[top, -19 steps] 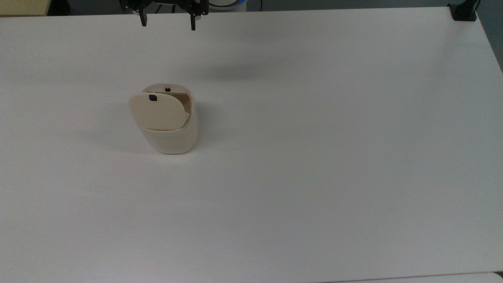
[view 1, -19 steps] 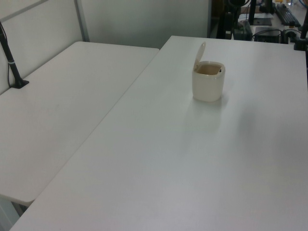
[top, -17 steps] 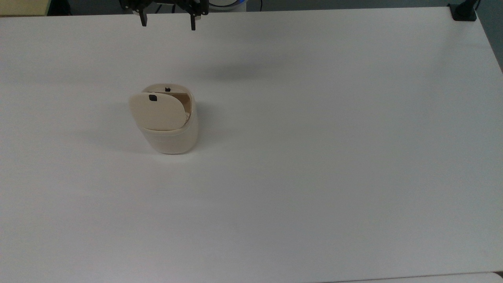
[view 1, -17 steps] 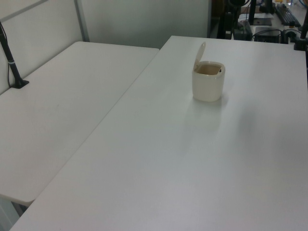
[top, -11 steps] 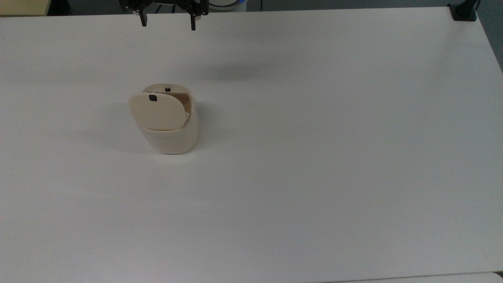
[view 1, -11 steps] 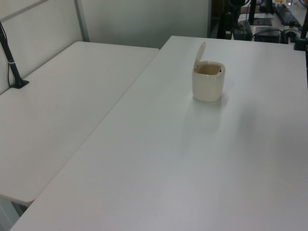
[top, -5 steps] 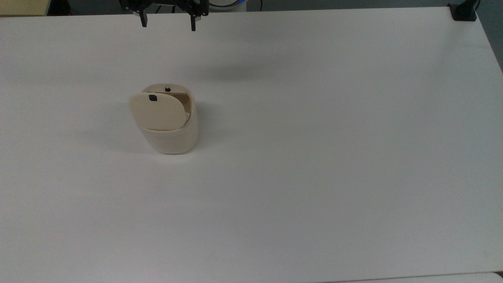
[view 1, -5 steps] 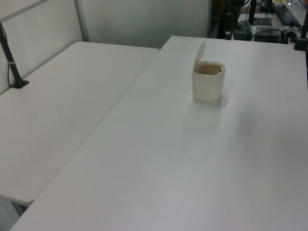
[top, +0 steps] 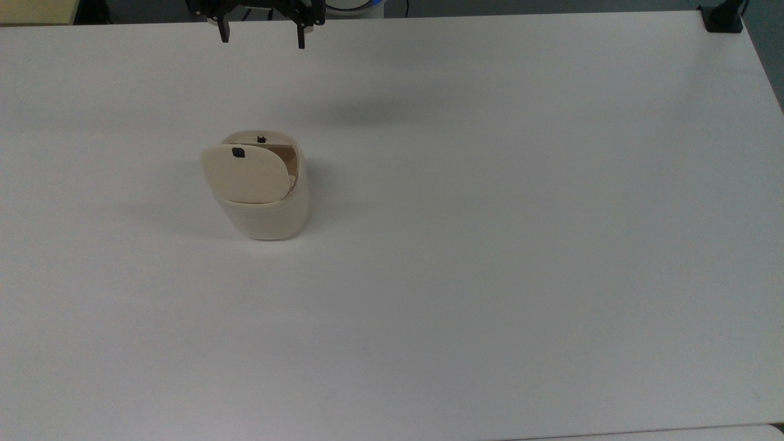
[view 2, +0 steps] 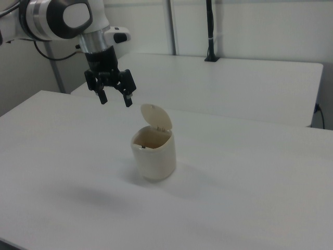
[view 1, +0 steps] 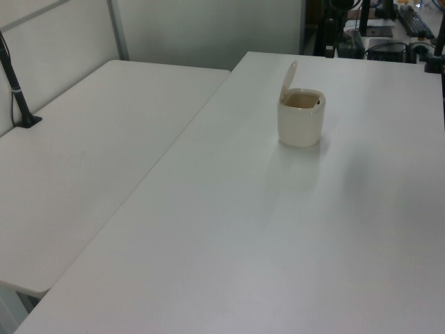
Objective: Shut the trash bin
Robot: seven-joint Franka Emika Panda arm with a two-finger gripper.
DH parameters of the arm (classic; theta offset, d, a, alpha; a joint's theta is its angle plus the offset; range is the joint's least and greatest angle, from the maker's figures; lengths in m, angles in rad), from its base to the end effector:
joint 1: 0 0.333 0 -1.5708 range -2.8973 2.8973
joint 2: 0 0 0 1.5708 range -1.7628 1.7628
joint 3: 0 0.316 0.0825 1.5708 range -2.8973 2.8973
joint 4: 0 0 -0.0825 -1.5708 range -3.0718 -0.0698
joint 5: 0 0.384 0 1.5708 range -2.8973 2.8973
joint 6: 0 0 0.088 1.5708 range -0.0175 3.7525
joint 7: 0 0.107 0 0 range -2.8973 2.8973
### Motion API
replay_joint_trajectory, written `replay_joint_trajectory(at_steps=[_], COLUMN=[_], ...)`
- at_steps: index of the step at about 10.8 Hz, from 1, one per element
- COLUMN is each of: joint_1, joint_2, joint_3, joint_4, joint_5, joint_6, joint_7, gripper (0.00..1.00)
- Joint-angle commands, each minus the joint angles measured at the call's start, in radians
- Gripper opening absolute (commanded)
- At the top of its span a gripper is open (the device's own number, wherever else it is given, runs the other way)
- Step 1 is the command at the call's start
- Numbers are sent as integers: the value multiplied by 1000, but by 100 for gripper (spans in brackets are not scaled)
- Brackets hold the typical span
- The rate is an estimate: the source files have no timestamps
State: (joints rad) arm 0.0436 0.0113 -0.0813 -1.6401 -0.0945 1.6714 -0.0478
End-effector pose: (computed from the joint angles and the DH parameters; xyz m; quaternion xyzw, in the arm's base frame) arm 0.5649 -0.0303 0.5946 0.9988 0.0093 0.0080 0.0479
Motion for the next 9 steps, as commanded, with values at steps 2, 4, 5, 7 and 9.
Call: replay_joint_trajectory(at_steps=[2,4,5,7,9], joint_1=[7,9,9,9,9], joint_2=[-7,2,4,4,4], joint_3=[-3,-3,-2,0,3], joint_4=[-10,-9,-10,-10,-10], joint_5=[-7,-7,-7,-7,-7], joint_6=[21,24,28,27,25], joint_7=[6,6,8,11,14], gripper=[100,100,100,100,100])
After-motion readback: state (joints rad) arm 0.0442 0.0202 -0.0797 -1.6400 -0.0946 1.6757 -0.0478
